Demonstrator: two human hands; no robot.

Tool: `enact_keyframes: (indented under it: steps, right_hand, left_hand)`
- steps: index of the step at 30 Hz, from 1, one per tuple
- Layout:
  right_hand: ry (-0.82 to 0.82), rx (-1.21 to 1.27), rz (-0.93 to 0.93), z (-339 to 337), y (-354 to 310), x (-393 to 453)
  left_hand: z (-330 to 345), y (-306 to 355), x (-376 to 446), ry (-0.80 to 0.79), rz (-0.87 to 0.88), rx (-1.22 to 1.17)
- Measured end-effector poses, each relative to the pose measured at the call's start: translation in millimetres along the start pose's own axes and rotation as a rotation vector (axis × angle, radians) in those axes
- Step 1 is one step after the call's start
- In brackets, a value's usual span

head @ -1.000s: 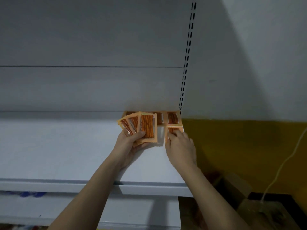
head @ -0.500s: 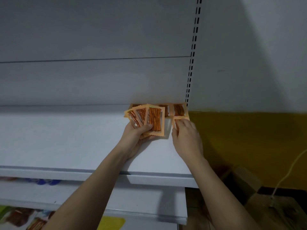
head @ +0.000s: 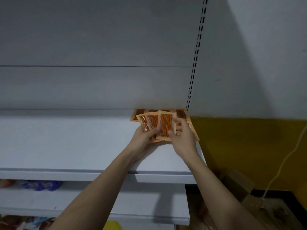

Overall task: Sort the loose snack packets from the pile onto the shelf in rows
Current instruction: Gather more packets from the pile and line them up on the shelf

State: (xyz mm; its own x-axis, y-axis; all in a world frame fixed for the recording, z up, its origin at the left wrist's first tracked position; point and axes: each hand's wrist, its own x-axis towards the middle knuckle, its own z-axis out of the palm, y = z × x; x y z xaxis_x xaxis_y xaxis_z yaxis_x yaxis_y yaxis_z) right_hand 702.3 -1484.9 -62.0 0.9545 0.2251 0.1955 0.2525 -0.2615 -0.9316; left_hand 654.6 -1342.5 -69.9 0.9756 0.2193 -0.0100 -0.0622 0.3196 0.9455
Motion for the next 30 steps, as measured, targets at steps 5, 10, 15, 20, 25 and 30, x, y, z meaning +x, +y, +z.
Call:
enact_keyframes:
  steps: [5,10,15,20,25,30]
  right_hand:
    - [-0.026,-0.279,0.039,11,3,5]
    - [-0.015,-0.748,-0.086,24,7,3]
    - [-0.091,-0.861,-0.426,30,12,-13]
    - [-0.189,-0.813,-0.391,30,24,-12]
    - [-0.207,-0.812,-0.323,30,22,-13]
    - [-0.208,-0.822,-0.288,29,20,-13]
  left_hand:
    - [-42,3,-7,0.175,-0.003,0.032]
    - [-52,5,-8,0.161,0.032,0.152]
    - [-54,9,-10,0.091,0.014,-0.075]
    - [-53,10,-9,0.059,0.002,-0.134]
    - [-55,8,-11,0.052,-0.003,-0.065]
    - [-56,7,-11,0.040,0.003,-0.058]
